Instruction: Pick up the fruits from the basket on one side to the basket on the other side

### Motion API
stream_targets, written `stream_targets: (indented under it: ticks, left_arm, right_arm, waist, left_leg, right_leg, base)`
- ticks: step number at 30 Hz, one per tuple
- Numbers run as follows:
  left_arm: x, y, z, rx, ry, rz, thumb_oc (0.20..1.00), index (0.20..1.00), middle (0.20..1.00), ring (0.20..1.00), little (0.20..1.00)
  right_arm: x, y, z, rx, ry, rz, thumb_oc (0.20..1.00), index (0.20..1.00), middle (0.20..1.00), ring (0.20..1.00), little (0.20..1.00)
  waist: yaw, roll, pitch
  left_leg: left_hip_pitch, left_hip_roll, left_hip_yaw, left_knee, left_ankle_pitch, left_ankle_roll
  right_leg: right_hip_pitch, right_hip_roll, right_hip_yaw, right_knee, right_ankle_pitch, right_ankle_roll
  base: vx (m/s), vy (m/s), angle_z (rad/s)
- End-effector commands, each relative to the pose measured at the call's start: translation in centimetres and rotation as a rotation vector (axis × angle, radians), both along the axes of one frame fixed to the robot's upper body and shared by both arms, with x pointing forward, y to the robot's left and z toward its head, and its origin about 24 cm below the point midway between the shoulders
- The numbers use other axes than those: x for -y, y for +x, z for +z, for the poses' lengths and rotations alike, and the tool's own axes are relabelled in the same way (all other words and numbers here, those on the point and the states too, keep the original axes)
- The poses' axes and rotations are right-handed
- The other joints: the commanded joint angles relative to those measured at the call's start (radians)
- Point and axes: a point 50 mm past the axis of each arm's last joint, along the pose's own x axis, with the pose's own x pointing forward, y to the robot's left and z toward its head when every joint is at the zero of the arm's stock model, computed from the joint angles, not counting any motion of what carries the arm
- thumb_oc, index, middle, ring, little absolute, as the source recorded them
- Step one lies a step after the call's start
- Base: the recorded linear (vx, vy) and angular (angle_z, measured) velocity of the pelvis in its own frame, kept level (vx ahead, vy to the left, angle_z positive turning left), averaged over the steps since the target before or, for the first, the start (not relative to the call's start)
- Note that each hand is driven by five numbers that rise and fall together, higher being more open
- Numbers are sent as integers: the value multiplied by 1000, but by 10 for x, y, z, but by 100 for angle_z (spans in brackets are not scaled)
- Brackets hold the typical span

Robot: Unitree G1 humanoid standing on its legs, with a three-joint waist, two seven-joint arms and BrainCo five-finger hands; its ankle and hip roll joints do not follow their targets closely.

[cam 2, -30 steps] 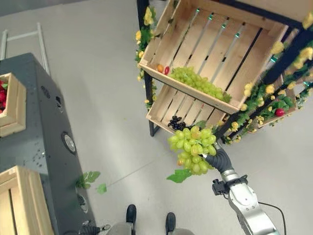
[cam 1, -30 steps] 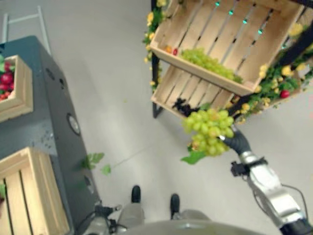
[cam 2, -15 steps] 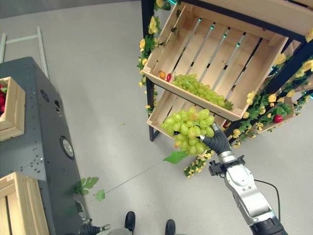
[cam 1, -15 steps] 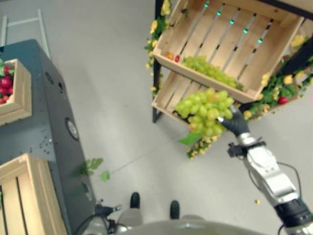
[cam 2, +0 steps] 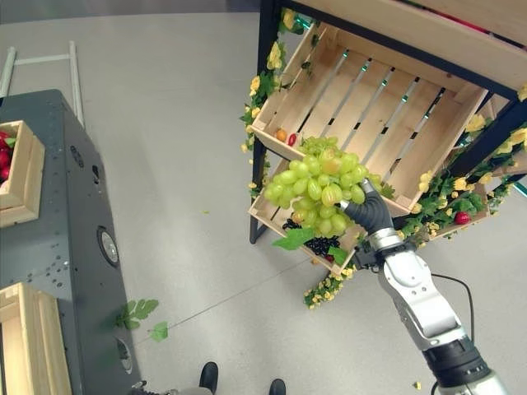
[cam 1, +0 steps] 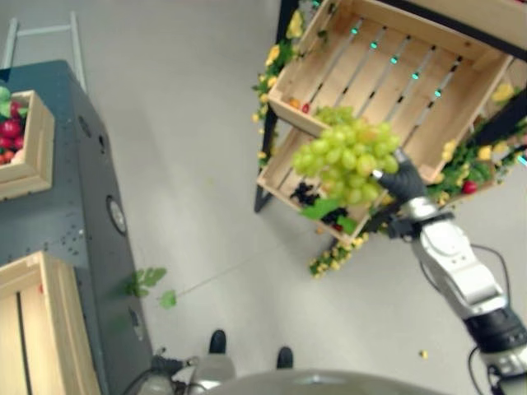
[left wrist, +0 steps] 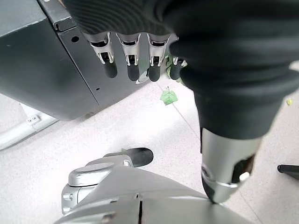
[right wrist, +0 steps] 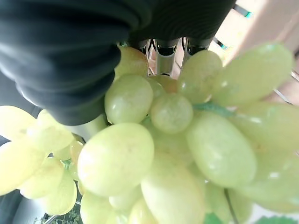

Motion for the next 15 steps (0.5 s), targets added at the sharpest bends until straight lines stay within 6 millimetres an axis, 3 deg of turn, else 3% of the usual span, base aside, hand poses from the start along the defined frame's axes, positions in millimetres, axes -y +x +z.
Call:
stream_targets:
  ticks: [1,11,15]
  left_arm:
    - [2,-13,-5,-78,-6,-29,1000,1000,1000,1000,1000]
    - [2,-19,-7,-100,-29,-13,1000,1000,1000,1000,1000]
    - [0,-19,-7,-101,-30,-5,1000,1000,1000,1000,1000]
  right_arm:
    - [11,10,53,193,59,-20,200,200,200,200,200]
    - [41,44,88,165,-9,-138,200,200,200,200,200]
    - [64,62,103,133,-27,-259,200,200,200,200,200]
  waist:
    - [32,-19,-38]
    - [43,-38,-33]
    - [52,-44,-25]
  left_leg:
    - [-21,-14,-31,28,-66,48]
    - [-29,-13,-38,23,-57,45]
    - [-36,-13,-44,21,-52,41]
  right_leg:
    - [-28,7,-9,5,13,62]
    - [-34,4,-25,5,17,64]
    - [-36,3,-35,4,16,63]
  base:
    - [0,0,0]
    - [0,0,0]
    - [0,0,0]
